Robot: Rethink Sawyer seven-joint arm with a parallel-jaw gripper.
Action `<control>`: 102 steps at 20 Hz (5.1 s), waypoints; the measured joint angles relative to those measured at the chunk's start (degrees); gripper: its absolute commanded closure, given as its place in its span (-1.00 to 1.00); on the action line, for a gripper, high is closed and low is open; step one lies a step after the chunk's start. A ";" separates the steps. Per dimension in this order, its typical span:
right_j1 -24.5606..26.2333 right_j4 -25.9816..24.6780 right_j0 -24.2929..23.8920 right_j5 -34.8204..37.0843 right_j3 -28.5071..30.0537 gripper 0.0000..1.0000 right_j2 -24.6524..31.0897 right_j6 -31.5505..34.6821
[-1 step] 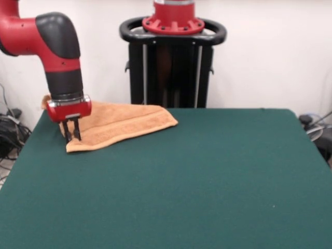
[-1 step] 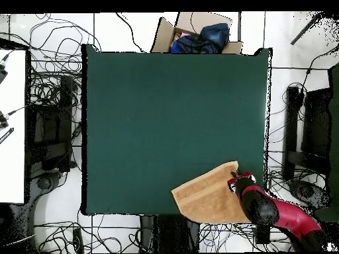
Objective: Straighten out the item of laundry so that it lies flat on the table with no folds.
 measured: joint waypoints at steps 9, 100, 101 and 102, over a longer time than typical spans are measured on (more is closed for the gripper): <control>1.63 0.67 2.96 -6.96 -0.89 1.00 0.74 0.00; 11.13 7.69 14.38 -25.17 -8.67 -1.00 5.20 0.01; 11.13 7.69 14.38 -25.17 -8.68 -1.00 5.20 0.01; 11.12 7.72 14.43 -25.20 -8.68 -1.00 5.13 0.01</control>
